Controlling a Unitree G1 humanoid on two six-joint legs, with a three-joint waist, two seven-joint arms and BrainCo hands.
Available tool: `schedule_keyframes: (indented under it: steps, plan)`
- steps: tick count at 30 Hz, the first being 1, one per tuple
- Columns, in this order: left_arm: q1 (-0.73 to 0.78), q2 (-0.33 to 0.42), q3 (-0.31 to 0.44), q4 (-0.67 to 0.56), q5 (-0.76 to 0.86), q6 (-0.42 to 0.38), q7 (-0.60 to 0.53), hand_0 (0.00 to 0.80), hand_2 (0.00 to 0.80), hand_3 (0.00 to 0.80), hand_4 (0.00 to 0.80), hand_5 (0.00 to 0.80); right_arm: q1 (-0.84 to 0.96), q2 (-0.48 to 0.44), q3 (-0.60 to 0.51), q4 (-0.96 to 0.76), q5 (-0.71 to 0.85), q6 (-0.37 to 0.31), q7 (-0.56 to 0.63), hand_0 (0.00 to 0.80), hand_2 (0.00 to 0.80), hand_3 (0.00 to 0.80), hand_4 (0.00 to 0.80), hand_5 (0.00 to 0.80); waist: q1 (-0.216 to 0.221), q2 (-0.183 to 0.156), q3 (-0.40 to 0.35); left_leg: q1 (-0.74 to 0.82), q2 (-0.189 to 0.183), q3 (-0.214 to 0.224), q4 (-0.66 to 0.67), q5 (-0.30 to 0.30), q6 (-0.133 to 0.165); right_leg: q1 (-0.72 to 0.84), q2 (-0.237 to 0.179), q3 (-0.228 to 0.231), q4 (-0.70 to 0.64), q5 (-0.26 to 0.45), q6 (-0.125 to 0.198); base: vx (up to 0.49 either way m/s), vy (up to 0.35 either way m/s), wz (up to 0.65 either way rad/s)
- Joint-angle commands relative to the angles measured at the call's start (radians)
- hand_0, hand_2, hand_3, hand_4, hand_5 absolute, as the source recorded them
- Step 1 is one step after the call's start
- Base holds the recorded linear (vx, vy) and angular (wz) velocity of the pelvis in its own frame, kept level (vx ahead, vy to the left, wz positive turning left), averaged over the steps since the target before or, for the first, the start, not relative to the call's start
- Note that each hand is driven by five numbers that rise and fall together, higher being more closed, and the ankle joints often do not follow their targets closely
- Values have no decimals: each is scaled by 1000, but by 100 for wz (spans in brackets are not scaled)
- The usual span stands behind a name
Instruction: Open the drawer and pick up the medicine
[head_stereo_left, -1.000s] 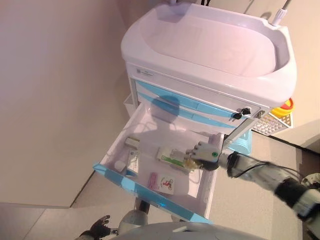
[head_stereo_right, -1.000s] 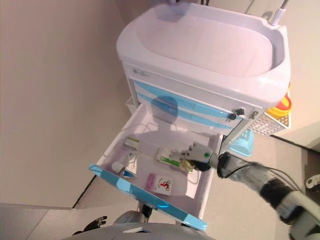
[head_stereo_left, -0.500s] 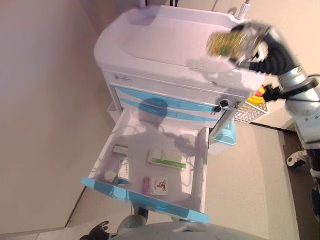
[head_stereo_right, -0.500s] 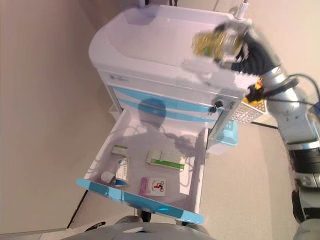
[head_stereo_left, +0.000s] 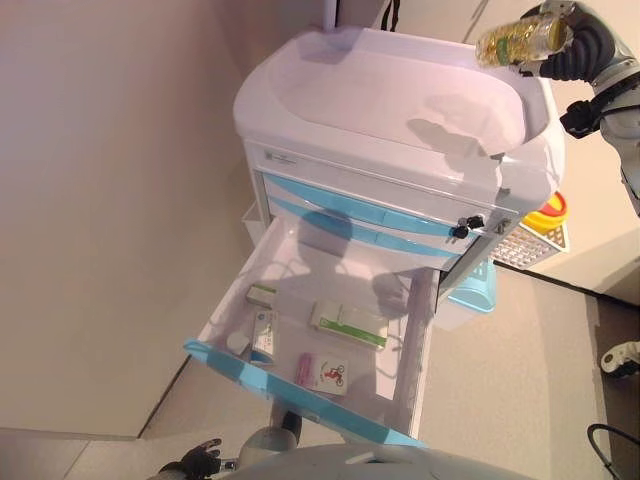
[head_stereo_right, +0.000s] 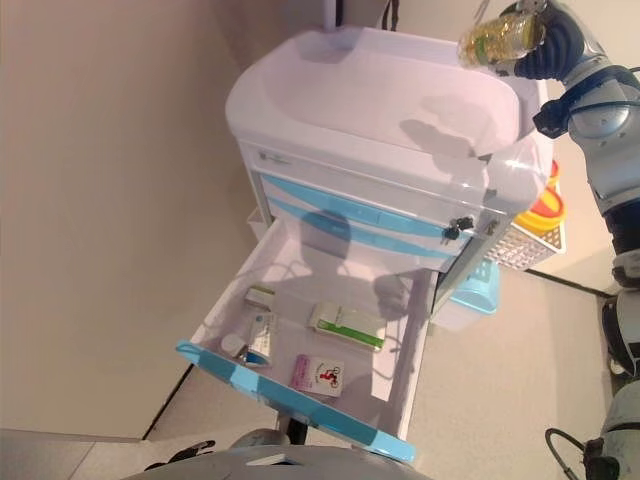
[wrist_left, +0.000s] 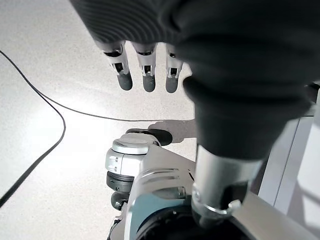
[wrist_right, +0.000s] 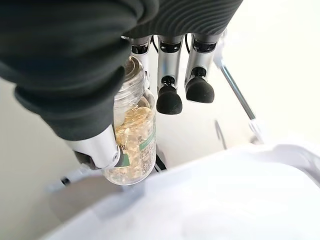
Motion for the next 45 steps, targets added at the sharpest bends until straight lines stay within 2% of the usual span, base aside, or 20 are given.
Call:
schedule_keyframes:
  steps: [1, 3, 11, 14, 19, 30, 45]
  plan:
    - [-44, 68, -48, 56, -31, 7, -4, 0, 0, 0, 0, 0, -194, -65, 135, 48, 2, 40, 68, 800, 800, 800, 800, 800, 52, -59, -68, -8, -23, -16, 1, -48, -22, 25, 8, -31, 20, -15, -5, 33, 33, 17]
    - [-44, 74, -46, 59, -32, 7, -6, 0, 0, 0, 0, 0, -257, -59, 203, 122, -2, 56, 110, 800, 800, 800, 800, 800, 62, -64, -68, -10, -24, -23, 1, -46, -23, 27, 7, -38, 19, -15, -5, 30, 30, 13]
    - [-43, 79, -38, 53, -41, 10, 3, 0, 0, 0, 0, 0, -372, -14, 333, 277, -119, 111, 329, 800, 800, 800, 800, 800, 98, -79, -67, -19, -31, -47, 1, -38, -21, 32, 2, -62, 19, -13, -3, 33, 23, 11]
    - [-38, 80, -34, 47, -37, 15, 5, 0, 0, 0, 0, 0, -392, 14, 372, 305, -153, 140, 431, 800, 800, 800, 800, 800, 110, -84, -68, -22, -33, -56, 1, -35, -21, 34, 1, -71, 17, -13, -4, 47, 14, 5]
    - [-38, 85, -31, 45, -37, 21, 7, 0, 0, 0, 0, 0, -391, 47, 395, 345, -212, 166, 524, 800, 800, 800, 800, 800, 123, -89, -61, -31, -35, -66, 1, -28, -19, 32, 0, -80, 18, -12, -5, 22, 13, 9]
    - [-24, 95, -24, 22, -24, 29, -4, 0, 0, 0, 0, 0, -343, 50, 375, 353, -295, 142, 582, 800, 800, 800, 800, 800, 137, -90, -50, -41, -36, -75, 1, -24, -17, 27, -3, -86, 21, -11, 0, 6, 3, 2]
    - [-38, 114, -43, 2, -25, 28, -21, 0, 0, 0, 0, 0, -340, 72, 387, 394, -342, 105, 569, 800, 800, 800, 800, 800, 143, -83, -37, -47, -37, -81, 1, -21, -15, 20, -7, -83, 19, -4, 5, 0, 0, 0]
